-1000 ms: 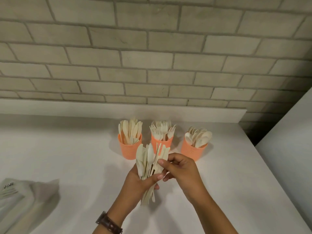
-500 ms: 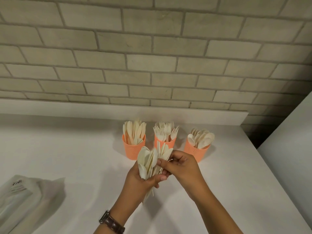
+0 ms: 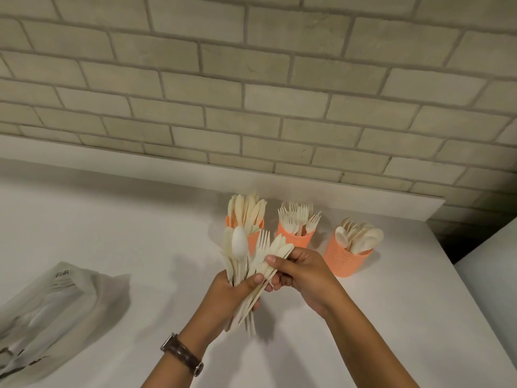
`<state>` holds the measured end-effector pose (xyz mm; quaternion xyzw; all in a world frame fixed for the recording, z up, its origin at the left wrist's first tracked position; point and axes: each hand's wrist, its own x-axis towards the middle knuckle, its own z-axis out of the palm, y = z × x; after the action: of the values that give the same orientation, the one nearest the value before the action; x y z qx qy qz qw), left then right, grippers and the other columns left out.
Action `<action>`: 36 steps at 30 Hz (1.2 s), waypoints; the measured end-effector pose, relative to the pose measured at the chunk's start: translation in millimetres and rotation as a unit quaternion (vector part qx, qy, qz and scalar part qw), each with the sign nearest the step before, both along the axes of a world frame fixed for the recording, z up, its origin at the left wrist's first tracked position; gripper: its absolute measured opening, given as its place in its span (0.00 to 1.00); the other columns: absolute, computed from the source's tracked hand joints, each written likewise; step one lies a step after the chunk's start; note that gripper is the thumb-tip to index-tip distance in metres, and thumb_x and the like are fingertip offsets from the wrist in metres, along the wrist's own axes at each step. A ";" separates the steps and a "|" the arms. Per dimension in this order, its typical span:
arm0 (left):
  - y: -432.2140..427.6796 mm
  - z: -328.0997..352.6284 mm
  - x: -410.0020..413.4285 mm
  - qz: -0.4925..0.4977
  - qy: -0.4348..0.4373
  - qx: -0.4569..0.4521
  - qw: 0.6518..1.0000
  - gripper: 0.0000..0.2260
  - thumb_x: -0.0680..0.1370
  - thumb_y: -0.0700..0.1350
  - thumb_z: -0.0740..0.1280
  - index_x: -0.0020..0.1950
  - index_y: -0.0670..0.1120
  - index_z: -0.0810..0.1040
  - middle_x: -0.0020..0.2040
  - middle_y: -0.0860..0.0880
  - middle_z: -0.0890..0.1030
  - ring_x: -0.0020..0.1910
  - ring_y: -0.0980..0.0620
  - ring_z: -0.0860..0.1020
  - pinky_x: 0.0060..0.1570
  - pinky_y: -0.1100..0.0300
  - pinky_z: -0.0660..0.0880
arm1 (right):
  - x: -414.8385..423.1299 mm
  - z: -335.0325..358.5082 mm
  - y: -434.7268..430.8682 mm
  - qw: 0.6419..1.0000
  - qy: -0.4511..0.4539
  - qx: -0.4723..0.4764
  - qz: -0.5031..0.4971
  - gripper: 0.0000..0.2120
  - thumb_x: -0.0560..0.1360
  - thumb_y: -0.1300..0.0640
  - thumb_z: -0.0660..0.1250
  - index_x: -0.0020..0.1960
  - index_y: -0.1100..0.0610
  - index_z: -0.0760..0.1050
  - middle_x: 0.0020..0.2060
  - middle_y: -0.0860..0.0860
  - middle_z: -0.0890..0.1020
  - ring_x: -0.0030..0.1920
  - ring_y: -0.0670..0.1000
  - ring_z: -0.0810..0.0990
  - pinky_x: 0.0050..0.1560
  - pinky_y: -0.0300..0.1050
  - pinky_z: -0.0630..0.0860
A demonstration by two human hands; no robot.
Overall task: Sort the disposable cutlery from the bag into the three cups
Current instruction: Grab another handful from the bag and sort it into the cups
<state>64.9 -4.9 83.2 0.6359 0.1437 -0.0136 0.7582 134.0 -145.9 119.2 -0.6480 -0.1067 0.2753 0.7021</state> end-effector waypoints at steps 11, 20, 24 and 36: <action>38.8 -17.7 14.2 0.172 0.043 -0.042 0.983 0.11 0.73 0.50 0.69 0.46 0.42 0.81 0.39 0.45 0.85 0.33 0.51 0.82 0.37 0.58 0.80 | 55.7 17.2 20.9 0.987 -0.066 -0.054 -0.140 0.04 0.72 0.66 0.68 0.39 0.66 0.79 0.21 0.52 0.78 0.22 0.46 0.75 0.25 0.34 0.72; 57.4 -19.5 6.7 0.218 0.033 0.008 0.975 0.13 0.74 0.49 0.70 0.33 0.43 0.75 0.25 0.49 0.75 0.25 0.51 0.74 0.34 0.58 0.73 | 118.7 13.1 86.3 0.922 -0.302 -0.149 -0.190 0.02 0.72 0.62 0.69 0.40 0.59 0.78 0.32 0.55 0.81 0.31 0.50 0.80 0.39 0.43 0.77; 56.2 -23.7 4.4 0.212 0.031 0.006 0.977 0.12 0.74 0.47 0.70 0.34 0.43 0.75 0.24 0.50 0.75 0.24 0.51 0.73 0.36 0.55 0.72 | 112.2 -30.3 101.4 0.911 -0.292 -0.287 -0.044 0.25 0.68 0.64 0.71 0.64 0.55 0.71 0.47 0.53 0.79 0.47 0.52 0.79 0.53 0.46 0.76; 16.8 -12.9 16.5 0.015 0.008 0.052 0.999 0.17 0.64 0.56 0.72 0.34 0.44 0.73 0.26 0.51 0.73 0.25 0.50 0.73 0.35 0.56 0.70 | 34.4 -0.2 15.5 0.974 -0.164 -0.140 -0.076 0.08 0.69 0.53 0.73 0.41 0.59 0.82 0.33 0.50 0.82 0.28 0.41 0.75 0.32 0.34 0.70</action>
<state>81.4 11.9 70.3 0.6720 0.1595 0.0002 0.7232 168.4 -130.4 119.0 -0.7825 -0.1309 0.1236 0.5961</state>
